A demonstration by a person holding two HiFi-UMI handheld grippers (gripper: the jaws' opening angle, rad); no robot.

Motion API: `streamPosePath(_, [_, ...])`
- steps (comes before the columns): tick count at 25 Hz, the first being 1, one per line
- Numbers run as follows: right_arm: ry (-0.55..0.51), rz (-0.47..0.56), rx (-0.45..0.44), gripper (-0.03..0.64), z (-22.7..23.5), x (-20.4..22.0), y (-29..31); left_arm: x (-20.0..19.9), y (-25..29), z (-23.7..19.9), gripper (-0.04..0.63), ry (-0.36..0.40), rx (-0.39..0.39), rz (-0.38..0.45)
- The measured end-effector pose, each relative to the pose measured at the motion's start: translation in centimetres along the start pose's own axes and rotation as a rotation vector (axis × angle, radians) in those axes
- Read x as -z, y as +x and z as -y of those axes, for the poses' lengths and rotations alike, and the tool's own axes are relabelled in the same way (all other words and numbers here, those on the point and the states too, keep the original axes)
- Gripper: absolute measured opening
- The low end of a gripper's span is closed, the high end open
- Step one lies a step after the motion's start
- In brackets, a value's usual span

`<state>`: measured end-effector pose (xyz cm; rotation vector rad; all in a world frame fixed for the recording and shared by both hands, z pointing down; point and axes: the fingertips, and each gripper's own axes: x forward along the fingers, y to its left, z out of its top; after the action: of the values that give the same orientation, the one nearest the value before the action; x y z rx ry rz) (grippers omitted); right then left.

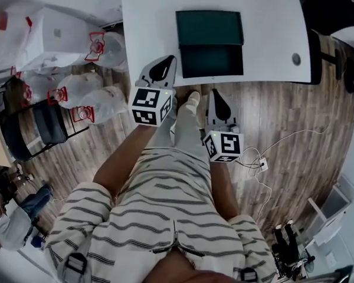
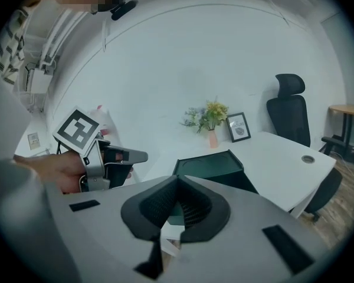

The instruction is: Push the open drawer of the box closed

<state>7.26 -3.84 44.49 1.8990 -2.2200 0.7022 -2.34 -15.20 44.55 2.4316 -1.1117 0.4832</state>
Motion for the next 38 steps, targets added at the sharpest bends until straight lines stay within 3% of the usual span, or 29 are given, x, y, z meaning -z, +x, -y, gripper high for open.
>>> streamPosePath(3, [0.008, -0.019, -0.014, 0.009, 0.7, 0.9, 1.2, 0.8, 2.1, -1.2, 0.000, -0.011, -0.023, -0.048])
streamPosePath(8, [0.012, -0.050, -0.024, 0.009, 2.2, 1.9, 2.2, 2.2, 5.2, -2.6, 0.011, -0.094, -0.045, -0.113])
streamPosePath(18, [0.030, -0.101, -0.039, 0.009, 3.7, 4.3, 3.8, 4.2, 9.0, -4.2, 0.071, -0.137, -0.074, -0.203])
streamPosePath(28, [0.036, -0.138, -0.056, 0.009, 4.1, 5.9, 4.4, 5.5, 11.2, -5.5, 0.088, -0.188, -0.093, -0.277])
streamPosePath(34, [0.059, -0.200, -0.079, 0.009, 4.0, 7.8, 4.7, 6.1, 12.2, -5.7, 0.087, -0.283, -0.050, -0.319])
streamPosePath(38, [0.044, -0.215, -0.069, 0.009, 4.2, 8.4, 4.9, 6.4, 12.6, -5.8, 0.080, -0.297, -0.043, -0.351])
